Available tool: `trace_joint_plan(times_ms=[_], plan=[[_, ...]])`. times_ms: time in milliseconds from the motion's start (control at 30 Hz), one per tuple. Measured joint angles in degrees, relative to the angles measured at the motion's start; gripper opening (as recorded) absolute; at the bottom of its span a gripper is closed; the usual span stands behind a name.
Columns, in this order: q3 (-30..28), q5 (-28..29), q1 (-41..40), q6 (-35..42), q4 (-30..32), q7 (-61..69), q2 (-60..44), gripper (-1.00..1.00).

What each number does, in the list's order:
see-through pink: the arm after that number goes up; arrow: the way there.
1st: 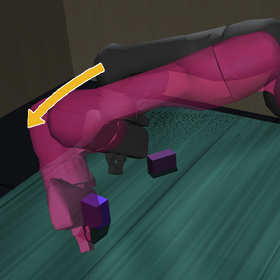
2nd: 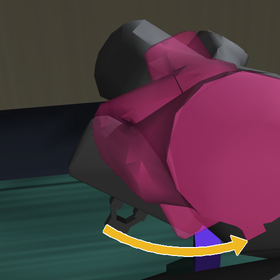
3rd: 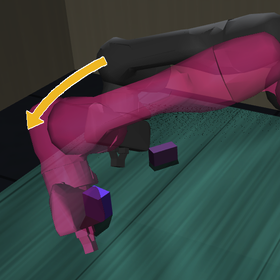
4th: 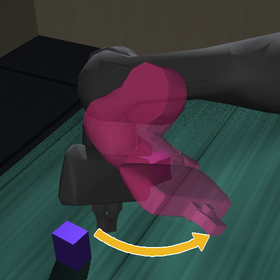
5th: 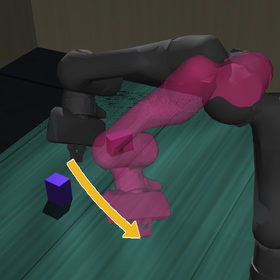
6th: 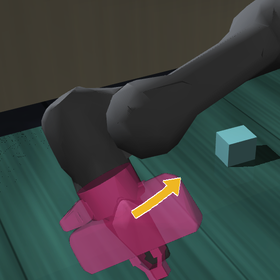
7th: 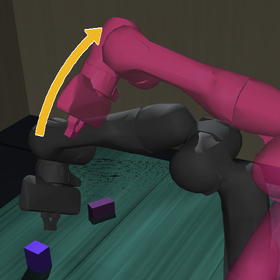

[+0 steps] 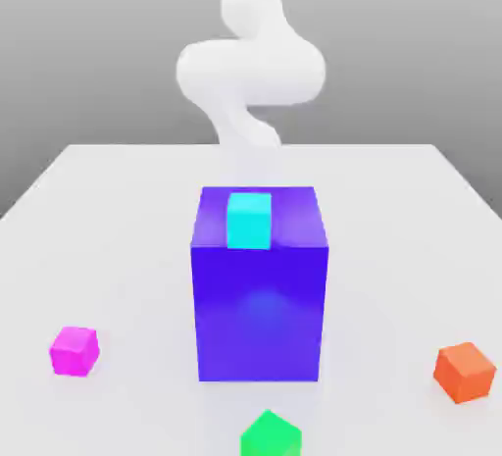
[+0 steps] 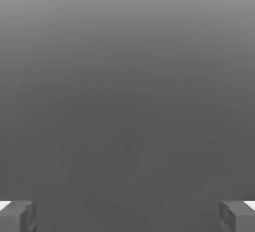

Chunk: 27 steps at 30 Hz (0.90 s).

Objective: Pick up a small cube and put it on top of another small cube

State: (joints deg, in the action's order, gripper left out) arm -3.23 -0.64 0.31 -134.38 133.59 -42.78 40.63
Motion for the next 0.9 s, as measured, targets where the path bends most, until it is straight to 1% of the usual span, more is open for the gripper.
trace_joint_plan(times_ms=[333,567,667,767,833,900], plan=[[-12.8,-4.3,0.2,-10.6,7.3,13.6,-20.9,0.00],[-19.6,-9.2,-1.9,-17.7,12.3,24.3,-35.6,0.00],[-20.9,-11.1,-4.9,-20.7,14.4,28.8,-41.9,0.00],[-21.6,-11.7,-7.5,-23.9,16.6,32.3,-48.0,0.00],[-20.6,-13.6,-9.3,-26.3,16.8,34.8,-51.7,0.00],[-17.8,-17.0,-11.6,-28.8,16.2,37.7,-55.4,0.00]])
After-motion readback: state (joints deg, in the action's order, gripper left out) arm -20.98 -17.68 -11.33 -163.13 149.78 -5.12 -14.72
